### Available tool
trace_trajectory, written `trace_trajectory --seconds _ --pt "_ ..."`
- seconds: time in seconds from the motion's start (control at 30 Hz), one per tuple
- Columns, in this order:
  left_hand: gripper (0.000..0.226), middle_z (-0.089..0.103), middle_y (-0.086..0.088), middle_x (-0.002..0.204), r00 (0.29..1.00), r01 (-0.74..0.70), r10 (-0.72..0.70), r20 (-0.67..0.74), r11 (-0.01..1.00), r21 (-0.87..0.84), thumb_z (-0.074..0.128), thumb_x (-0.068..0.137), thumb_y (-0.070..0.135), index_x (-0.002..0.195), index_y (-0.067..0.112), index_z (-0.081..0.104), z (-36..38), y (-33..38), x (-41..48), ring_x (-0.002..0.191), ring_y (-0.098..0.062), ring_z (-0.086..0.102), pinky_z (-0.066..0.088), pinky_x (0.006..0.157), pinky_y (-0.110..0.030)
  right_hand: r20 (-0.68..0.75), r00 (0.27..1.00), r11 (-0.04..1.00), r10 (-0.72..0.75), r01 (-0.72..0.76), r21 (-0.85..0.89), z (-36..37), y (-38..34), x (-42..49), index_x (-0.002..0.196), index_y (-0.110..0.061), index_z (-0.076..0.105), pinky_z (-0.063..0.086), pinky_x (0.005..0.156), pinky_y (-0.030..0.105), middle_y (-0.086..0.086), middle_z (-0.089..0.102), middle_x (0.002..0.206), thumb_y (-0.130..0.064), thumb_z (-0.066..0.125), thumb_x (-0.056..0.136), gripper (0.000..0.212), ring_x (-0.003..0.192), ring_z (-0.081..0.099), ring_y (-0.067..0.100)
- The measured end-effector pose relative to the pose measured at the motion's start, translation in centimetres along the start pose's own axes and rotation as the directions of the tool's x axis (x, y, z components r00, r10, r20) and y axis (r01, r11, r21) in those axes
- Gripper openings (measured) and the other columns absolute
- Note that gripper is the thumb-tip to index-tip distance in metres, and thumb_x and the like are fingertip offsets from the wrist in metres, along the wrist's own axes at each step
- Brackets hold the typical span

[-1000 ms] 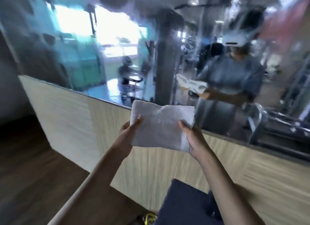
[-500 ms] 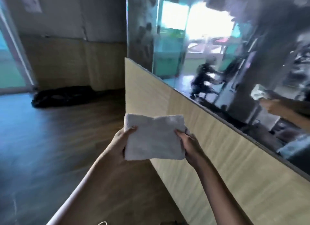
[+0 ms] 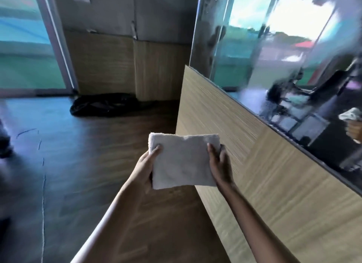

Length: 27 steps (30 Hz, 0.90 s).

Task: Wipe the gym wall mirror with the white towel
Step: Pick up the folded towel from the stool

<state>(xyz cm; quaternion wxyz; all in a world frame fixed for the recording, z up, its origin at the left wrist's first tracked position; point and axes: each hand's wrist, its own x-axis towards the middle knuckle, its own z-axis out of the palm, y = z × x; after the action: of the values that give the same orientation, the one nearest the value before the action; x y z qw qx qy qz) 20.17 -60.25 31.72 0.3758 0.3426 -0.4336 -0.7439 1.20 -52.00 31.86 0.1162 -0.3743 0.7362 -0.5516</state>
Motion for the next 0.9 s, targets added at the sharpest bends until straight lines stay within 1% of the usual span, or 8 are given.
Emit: trace_trajectory --seconds 0.13,0.23,0.43,0.53,0.63,0.73,0.83,0.9 --pt "0.031 0.074 -0.011 0.101 0.994 -0.064 0.071 -0.078 0.994 0.091 0.055 0.101 0.038 0.112 0.012 0.069 -1.0 1.9 6.6 0.086 -0.02 0.072 0.06 0.068 -0.037 -0.016 0.999 0.999 -0.044 0.044 0.006 4.0 0.1 5.4 0.108 -0.007 0.055 0.038 0.061 0.015 -0.005 0.059 0.091 -0.026 0.048 0.105 0.02 0.081 0.058 0.011" --pt "0.022 0.073 -0.013 0.103 0.985 -0.128 0.144 -0.095 0.98 0.152 0.055 0.102 0.033 0.107 0.018 0.07 -0.4 3.2 12.4 0.097 -0.027 0.07 0.058 0.084 -0.051 -0.088 0.994 0.997 -0.063 0.067 0.049 6.2 0.1 10.1 0.099 -0.01 0.051 0.039 0.062 0.008 -0.01 0.054 0.083 -0.022 0.046 0.106 0.014 0.073 0.053 -0.002" --pt "0.017 0.071 -0.013 0.104 0.956 -0.293 0.289 0.051 0.935 0.199 0.06 0.097 0.033 0.103 0.023 0.071 4.5 9.5 26.3 0.098 -0.025 0.064 0.052 0.094 -0.056 -0.207 0.974 0.962 -0.09 0.139 0.235 7.7 -1.1 23.4 0.104 -0.011 0.051 0.041 0.066 0.017 -0.007 0.058 0.088 -0.027 0.052 0.103 0.016 0.072 0.054 -0.011" --pt "0.019 0.07 -0.006 0.097 0.929 -0.365 0.346 0.135 0.915 0.169 0.062 0.099 0.034 0.107 0.019 0.07 8.7 13.8 33.4 0.094 -0.024 0.063 0.053 0.087 -0.049 -0.298 0.944 0.951 -0.141 0.212 0.224 6.9 -3.4 30.6 0.114 -0.02 0.051 0.043 0.072 0.009 -0.013 0.062 0.102 -0.03 0.046 0.087 0.029 0.084 0.056 -0.014" --pt "0.025 0.069 -0.008 0.094 0.894 -0.423 0.396 0.21 0.9 0.103 0.06 0.1 0.035 0.107 0.014 0.069 13.0 17.2 39.3 0.09 -0.025 0.063 0.052 0.082 -0.045 -0.379 0.905 0.937 -0.192 0.284 0.204 5.5 -5.9 36.5 0.108 -0.02 0.052 0.041 0.068 0.011 -0.014 0.059 0.096 -0.023 0.047 0.087 0.022 0.078 0.053 -0.018" --pt "0.028 0.072 -0.008 0.096 0.859 -0.447 0.423 0.289 0.894 0.018 0.065 0.096 0.041 0.106 0.016 0.07 17.7 20.1 44.5 0.091 -0.028 0.066 0.054 0.081 -0.046 -0.499 0.834 0.936 -0.237 0.334 0.114 3.5 -7.6 41.6 0.136 -0.002 0.047 0.029 0.074 -0.006 -0.021 0.046 0.099 -0.001 0.049 0.101 0.035 0.077 0.041 -0.035" --pt "0.019 0.074 -0.001 0.089 0.795 -0.504 0.494 0.352 0.861 -0.071 0.066 0.095 0.036 0.098 0.019 0.073 23.2 23.0 49.4 0.093 -0.026 0.067 0.053 0.085 -0.046 -0.625 0.707 0.912 -0.33 0.411 -0.017 1.0 -9.4 46.4 0.143 0.0 0.042 0.029 0.08 -0.003 0.01 0.059 0.113 -0.014 0.053 0.101 0.045 0.104 0.052 0.0" --pt "0.027 0.073 0.005 0.083 0.717 -0.582 0.576 0.393 0.805 -0.12 0.07 0.089 0.043 0.096 0.018 0.071 27.0 25.1 51.9 0.09 -0.022 0.066 0.052 0.082 -0.043 -0.706 0.569 0.877 -0.421 0.455 -0.156 -0.8 -10.9 49.4 0.136 -0.011 0.043 0.027 0.087 -0.002 0.004 0.056 0.121 -0.017 0.055 0.097 0.042 0.116 0.05 0.007"
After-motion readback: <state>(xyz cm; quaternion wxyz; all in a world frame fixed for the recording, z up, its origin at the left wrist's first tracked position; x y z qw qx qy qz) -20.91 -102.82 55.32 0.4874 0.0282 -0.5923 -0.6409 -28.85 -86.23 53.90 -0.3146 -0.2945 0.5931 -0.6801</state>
